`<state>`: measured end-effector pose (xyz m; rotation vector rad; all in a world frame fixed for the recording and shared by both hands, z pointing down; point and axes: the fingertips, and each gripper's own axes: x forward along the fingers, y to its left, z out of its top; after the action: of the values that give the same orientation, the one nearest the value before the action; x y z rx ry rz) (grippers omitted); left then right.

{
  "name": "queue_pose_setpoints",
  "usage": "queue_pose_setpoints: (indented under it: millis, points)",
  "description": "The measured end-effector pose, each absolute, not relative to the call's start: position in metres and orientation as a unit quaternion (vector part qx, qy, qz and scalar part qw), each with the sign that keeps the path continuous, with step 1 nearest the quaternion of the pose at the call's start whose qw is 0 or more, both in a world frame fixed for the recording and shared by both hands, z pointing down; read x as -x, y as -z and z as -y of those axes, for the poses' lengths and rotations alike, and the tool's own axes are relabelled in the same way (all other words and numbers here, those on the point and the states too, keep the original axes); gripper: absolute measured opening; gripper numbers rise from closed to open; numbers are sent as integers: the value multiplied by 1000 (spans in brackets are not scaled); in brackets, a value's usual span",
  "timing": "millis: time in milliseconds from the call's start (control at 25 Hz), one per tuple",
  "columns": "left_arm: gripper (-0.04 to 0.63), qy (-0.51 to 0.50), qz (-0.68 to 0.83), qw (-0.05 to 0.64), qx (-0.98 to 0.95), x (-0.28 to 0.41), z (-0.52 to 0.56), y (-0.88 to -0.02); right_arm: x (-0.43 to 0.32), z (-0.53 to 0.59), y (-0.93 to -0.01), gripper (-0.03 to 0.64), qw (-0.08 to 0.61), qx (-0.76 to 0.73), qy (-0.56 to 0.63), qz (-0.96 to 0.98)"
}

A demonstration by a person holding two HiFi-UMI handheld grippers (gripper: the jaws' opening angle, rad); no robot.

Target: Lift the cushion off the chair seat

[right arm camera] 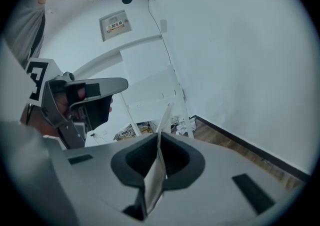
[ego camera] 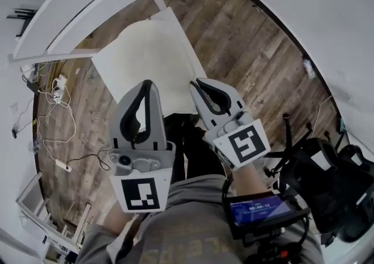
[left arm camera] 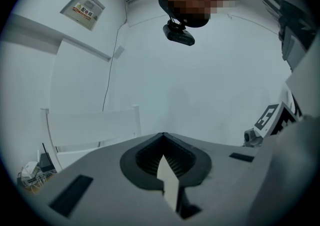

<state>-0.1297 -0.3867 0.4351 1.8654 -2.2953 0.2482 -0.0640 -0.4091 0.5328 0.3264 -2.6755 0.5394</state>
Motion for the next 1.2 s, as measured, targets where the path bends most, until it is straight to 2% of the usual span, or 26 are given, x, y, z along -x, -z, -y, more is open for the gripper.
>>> queue_pose_setpoints:
  millis: [720, 1200]
  points:
    - [6, -16, 744, -44, -666, 80, 396, -221, -9, 456, -269, 23, 72, -254, -46, 963]
    - [6, -4, 701, -115, -704, 28, 401, -144, -52, 456, -157, 23, -24, -313, 10, 949]
